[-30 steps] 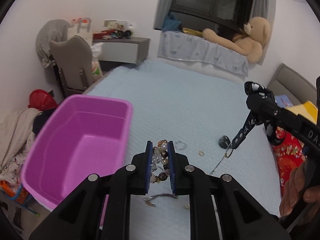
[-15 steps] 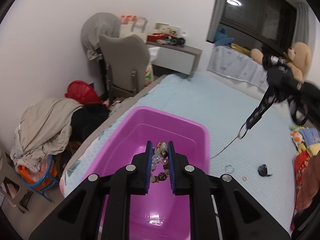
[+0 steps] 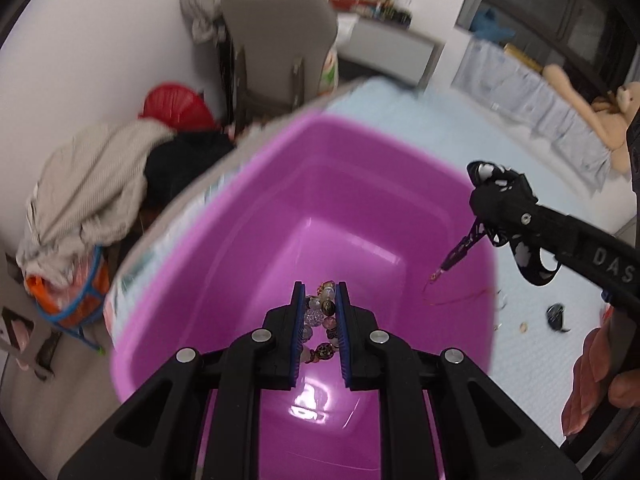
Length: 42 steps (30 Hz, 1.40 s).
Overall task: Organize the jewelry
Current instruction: 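Carry the bracelet and lanyard in both tools over the pink basin, then open both tools to drop the bracelet and lanyard into the basin, then move both open tools back over the remaining jewelry on the bed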
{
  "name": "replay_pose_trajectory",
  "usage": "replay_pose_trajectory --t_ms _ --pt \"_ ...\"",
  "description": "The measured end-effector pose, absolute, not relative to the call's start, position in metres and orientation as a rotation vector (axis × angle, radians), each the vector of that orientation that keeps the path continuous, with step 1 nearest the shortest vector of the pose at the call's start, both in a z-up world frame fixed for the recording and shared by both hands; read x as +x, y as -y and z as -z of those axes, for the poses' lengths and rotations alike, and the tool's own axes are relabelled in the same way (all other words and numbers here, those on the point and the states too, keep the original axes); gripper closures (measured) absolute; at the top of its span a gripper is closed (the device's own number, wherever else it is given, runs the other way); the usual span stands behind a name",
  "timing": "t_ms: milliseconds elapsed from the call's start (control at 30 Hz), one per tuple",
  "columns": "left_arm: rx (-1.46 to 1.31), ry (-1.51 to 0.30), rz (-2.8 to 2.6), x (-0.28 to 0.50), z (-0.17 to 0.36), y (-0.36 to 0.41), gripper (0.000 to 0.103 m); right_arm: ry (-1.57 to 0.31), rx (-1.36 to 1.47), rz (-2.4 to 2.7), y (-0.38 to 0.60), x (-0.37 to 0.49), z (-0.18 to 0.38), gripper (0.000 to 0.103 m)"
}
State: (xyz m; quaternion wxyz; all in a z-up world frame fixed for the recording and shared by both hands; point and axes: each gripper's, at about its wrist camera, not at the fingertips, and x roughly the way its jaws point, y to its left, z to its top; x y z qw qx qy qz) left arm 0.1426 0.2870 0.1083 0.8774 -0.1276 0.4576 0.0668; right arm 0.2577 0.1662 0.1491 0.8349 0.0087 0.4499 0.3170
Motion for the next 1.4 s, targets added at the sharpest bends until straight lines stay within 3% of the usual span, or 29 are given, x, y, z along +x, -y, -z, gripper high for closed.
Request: replay_pose_trajectory --t_ms 167,233,267,300,333,400,667,833,900,1100,1400 --pt "-0.279 -1.031 -0.176 0.151 -0.076 -0.291 0.088 -1.071 -0.044 -0.613 -0.17 0.261 -0.112 0.084" --pt "-0.29 -1.051 -0.187 0.153 -0.07 -0.294 0.087 -1.088 -0.06 -0.596 -0.171 0.263 -0.108 0.074" --pt "-0.288 -1.052 -0.196 0.152 -0.07 -0.294 0.086 -1.086 -0.07 -0.585 -0.171 0.262 -0.108 0.064" --pt "-0.278 -1.051 -0.211 0.152 -0.071 -0.294 0.074 -1.083 -0.074 -0.58 -0.171 0.262 -0.11 0.053" --pt "-0.271 -1.048 -0.221 0.152 -0.072 -0.295 0.049 -1.08 -0.074 -0.576 -0.171 0.261 -0.11 0.049" --pt "-0.262 -1.013 -0.255 0.148 -0.078 -0.296 0.019 -1.067 -0.064 -0.573 -0.168 0.26 -0.113 0.047" --pt "-0.251 -0.98 -0.3 0.141 -0.09 -0.3 0.018 -1.069 -0.043 -0.561 -0.157 0.259 -0.118 0.034" --pt "-0.246 -0.978 -0.302 0.136 -0.092 -0.299 0.018 -1.144 -0.082 -0.573 -0.165 0.266 -0.115 0.033" --pt "-0.246 -0.981 -0.303 0.137 -0.091 -0.299 0.018 -1.185 -0.059 -0.597 -0.166 0.269 -0.115 0.025" --pt "-0.262 -0.978 -0.298 0.136 -0.094 -0.299 0.018 -1.294 -0.108 -0.611 -0.168 0.269 -0.116 0.025" --pt "-0.252 -0.972 -0.289 0.133 -0.096 -0.293 0.018 -1.265 -0.073 -0.61 -0.159 0.263 -0.124 0.025"
